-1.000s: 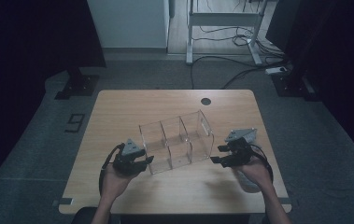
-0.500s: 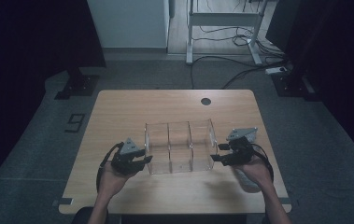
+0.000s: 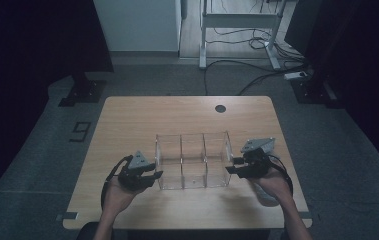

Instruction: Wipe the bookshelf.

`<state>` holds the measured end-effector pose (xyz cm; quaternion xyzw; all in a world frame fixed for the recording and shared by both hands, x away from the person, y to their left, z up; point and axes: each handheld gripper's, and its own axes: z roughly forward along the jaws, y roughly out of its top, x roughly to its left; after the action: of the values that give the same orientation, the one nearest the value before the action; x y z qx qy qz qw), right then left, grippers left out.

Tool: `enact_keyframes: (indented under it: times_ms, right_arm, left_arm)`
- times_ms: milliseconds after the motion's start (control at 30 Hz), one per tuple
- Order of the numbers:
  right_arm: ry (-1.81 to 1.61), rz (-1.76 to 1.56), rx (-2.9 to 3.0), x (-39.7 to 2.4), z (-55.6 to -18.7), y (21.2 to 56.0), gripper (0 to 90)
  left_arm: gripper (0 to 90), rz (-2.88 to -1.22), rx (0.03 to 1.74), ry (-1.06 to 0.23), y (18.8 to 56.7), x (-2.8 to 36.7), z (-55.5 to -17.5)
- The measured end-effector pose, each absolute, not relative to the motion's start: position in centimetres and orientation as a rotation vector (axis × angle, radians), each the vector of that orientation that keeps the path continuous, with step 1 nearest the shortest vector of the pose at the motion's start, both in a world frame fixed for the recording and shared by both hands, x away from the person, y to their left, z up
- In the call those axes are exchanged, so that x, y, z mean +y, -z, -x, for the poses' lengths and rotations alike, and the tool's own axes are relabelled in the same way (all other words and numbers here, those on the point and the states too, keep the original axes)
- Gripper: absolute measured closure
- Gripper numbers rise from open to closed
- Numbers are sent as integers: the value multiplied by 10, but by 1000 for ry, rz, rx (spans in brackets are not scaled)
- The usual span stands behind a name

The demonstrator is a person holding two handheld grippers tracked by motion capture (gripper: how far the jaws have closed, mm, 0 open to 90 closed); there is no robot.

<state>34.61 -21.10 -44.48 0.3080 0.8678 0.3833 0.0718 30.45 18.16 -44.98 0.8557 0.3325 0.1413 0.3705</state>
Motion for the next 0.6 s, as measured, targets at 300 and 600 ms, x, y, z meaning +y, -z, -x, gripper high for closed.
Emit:
enact_keyframes:
  times_ms: [300, 600]
  right_arm:
    - [-1137, -924, 2602, -210, -346, 444, 574]
    - [-1121, -918, 2590, -203, -350, 444, 572]
  left_arm:
    - [654, -2203, 859, -341, 453, 185, -303]
    - [705, -2200, 883, -355, 452, 186, -318]
